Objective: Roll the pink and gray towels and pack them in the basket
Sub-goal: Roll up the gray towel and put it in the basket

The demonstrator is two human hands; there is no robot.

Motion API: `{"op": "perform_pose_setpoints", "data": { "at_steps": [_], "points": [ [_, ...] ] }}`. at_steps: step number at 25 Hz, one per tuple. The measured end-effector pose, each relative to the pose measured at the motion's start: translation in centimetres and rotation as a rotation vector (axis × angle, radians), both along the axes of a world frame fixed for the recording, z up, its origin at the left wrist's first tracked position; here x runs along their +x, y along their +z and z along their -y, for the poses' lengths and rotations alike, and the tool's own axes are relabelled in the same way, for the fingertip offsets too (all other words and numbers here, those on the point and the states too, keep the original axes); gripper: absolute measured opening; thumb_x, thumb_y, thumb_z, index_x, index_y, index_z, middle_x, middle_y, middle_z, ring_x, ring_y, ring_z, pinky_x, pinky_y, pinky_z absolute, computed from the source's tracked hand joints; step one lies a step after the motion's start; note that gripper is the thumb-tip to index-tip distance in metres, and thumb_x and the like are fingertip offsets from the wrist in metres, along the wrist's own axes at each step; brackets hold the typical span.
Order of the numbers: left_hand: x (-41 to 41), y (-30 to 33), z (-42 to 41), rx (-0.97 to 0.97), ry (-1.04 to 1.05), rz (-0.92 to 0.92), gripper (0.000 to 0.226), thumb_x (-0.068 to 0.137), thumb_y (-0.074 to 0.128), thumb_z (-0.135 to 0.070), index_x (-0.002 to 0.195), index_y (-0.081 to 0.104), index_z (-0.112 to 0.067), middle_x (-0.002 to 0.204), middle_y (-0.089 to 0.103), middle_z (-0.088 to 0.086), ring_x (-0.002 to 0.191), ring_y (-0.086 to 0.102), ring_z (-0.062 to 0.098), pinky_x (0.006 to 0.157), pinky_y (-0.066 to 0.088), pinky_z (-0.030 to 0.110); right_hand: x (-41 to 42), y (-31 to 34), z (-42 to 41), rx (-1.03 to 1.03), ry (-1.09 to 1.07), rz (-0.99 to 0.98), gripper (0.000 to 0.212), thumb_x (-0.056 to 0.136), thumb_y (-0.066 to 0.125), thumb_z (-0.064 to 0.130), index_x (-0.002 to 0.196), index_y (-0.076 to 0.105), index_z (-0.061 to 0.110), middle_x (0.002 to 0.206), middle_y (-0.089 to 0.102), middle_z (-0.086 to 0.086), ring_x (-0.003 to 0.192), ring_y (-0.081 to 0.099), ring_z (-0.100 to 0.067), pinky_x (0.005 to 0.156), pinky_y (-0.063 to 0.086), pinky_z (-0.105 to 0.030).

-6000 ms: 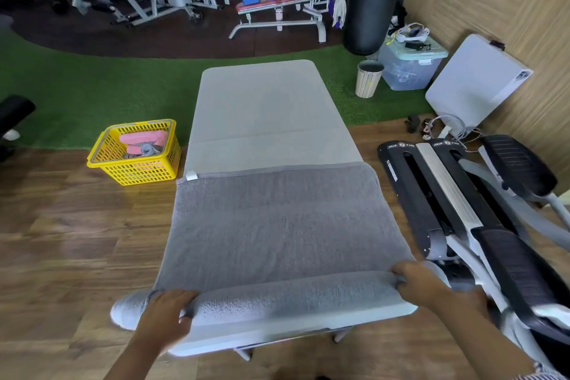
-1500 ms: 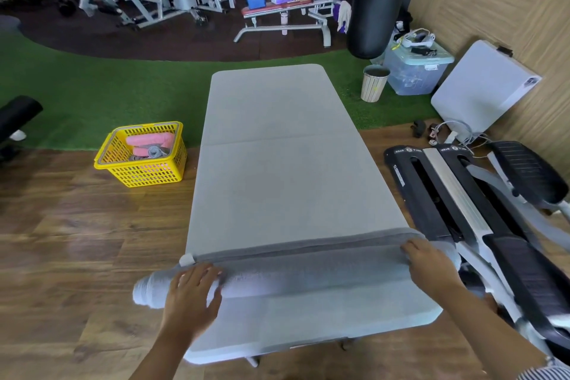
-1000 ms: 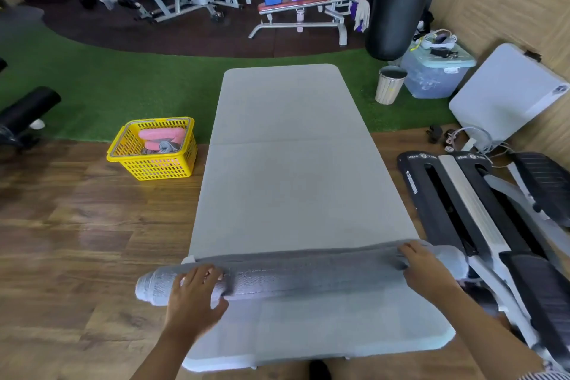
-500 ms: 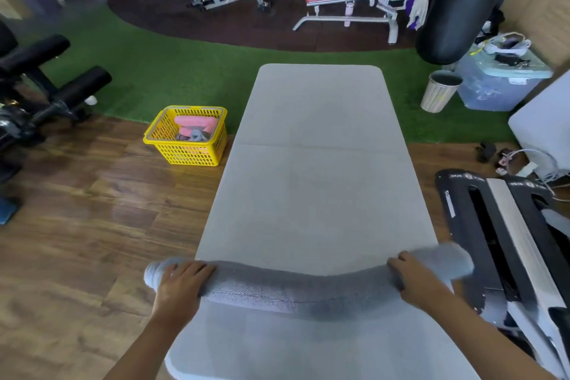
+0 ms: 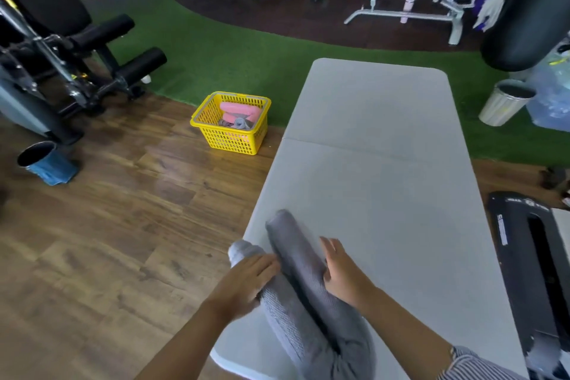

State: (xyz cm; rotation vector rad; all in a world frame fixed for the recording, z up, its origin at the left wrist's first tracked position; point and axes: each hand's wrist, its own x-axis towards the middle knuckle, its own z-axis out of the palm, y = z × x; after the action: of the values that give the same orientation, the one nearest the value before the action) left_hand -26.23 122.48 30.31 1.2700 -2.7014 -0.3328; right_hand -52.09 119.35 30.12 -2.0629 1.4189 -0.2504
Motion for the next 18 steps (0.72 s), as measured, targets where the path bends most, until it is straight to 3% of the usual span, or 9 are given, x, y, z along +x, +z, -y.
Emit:
{"op": "perform_pose_setpoints", "data": {
  "at_steps": [1, 3, 5, 7, 9, 11, 13, 16, 18],
  "points": [
    [0.1, 0.1, 0.1, -0.004, 0.031, 0.006, 0.089, 0.041, 0.083, -0.014, 0.124, 0.051, -0.012, 0.126, 0.059, 0.005, 0.119, 0.048, 0.018, 0.107, 0.029, 0.026, 0.8, 0.0, -0.1, 0.044, -0.060, -0.022, 0.047, 0.078, 0.038, 0.000, 0.123, 0.049, 0.006, 0.123, 0.051, -0.010, 0.091, 0.058, -0.027, 0.075, 0.044, -0.027],
    [0.0, 0.6, 0.3, -0.019, 0.067, 0.052, 0.096, 0.040, 0.081, -0.022, 0.129, 0.047, -0.009, 0.134, 0.054, 0.007, 0.124, 0.044, 0.018, 0.114, 0.021, 0.033, 2.0, 0.0, -0.4, 0.070, -0.033, -0.017, 0.036, 0.075, 0.034, 0.001, 0.101, 0.058, 0.007, 0.091, 0.062, -0.008, 0.083, 0.058, -0.024, 0.069, 0.042, -0.028],
    [-0.4, 1.4, 0.8, -0.023, 0.044, 0.182, 0.102, 0.041, 0.078, -0.038, 0.133, 0.045, -0.008, 0.145, 0.044, 0.007, 0.135, 0.038, 0.018, 0.116, 0.018, 0.046, 2.8, 0.0, -0.8, 0.045, 0.061, 0.035, 0.036, 0.075, 0.033, -0.002, 0.097, 0.059, 0.008, 0.081, 0.060, -0.005, 0.076, 0.056, -0.020, 0.066, 0.041, -0.026],
    [-0.3, 1.5, 1.6, 0.033, 0.008, 0.371, 0.120, 0.031, 0.075, -0.063, 0.135, 0.046, -0.009, 0.147, 0.043, 0.003, 0.140, 0.033, 0.015, 0.112, 0.026, 0.057, 3.3, 0.1, -1.3, 0.089, 0.100, 0.084, 0.035, 0.081, 0.033, -0.003, 0.100, 0.060, 0.008, 0.075, 0.056, 0.001, 0.073, 0.054, -0.018, 0.064, 0.038, -0.019],
    [-0.3, 1.1, 2.1, 0.093, 0.048, 0.405, 0.124, 0.028, 0.070, -0.073, 0.134, 0.049, -0.013, 0.138, 0.052, -0.004, 0.135, 0.042, 0.014, 0.111, 0.026, 0.059, 3.0, 1.0, -1.5, 0.212, 0.078, 0.124, 0.035, 0.088, 0.034, 0.003, 0.107, 0.060, 0.016, 0.081, 0.059, 0.003, 0.075, 0.054, -0.014, 0.068, 0.040, -0.017],
    [-0.8, 1.0, 2.1, 0.083, 0.142, 0.374, 0.105, 0.037, 0.068, -0.071, 0.128, 0.051, -0.020, 0.123, 0.057, -0.010, 0.120, 0.054, 0.016, 0.116, 0.014, 0.047, 2.0, 1.8, -1.5, 0.333, 0.034, 0.141, 0.035, 0.092, 0.036, 0.012, 0.116, 0.058, 0.024, 0.101, 0.063, 0.005, 0.083, 0.055, -0.004, 0.077, 0.041, -0.014],
    [-1.9, 1.4, 1.5, 0.030, 0.215, 0.419, 0.089, 0.049, 0.063, -0.068, 0.123, 0.049, -0.021, 0.114, 0.058, -0.009, 0.108, 0.055, 0.017, 0.107, 0.013, 0.038, 0.8, 2.5, -1.2, 0.355, 0.022, 0.079, 0.032, 0.093, 0.037, 0.018, 0.116, 0.059, 0.020, 0.111, 0.061, 0.004, 0.094, 0.056, -0.006, 0.085, 0.042, -0.018],
    [-3.4, 1.7, 0.5, 0.033, 0.320, 0.521, 0.085, 0.058, 0.051, -0.073, 0.122, 0.043, -0.018, 0.114, 0.053, -0.002, 0.107, 0.050, 0.023, 0.105, 0.021, 0.042, -0.4, 2.9, -0.8, 0.155, 0.015, -0.104, 0.036, 0.096, 0.033, 0.036, 0.114, 0.056, 0.015, 0.115, 0.060, -0.001, 0.103, 0.056, -0.018, 0.089, 0.042, -0.031],
    [-3.6, 1.2, -0.2, 0.050, 0.352, 0.504, 0.094, 0.054, 0.053, -0.075, 0.125, 0.041, -0.015, 0.118, 0.050, 0.001, 0.114, 0.046, 0.025, 0.111, 0.018, 0.047, -0.6, 3.4, -0.9, 0.001, 0.082, -0.299, 0.065, 0.082, 0.030, 0.071, 0.117, 0.050, 0.020, 0.115, 0.057, 0.005, 0.107, 0.054, -0.019, 0.090, 0.037, -0.035]
  ]
}}
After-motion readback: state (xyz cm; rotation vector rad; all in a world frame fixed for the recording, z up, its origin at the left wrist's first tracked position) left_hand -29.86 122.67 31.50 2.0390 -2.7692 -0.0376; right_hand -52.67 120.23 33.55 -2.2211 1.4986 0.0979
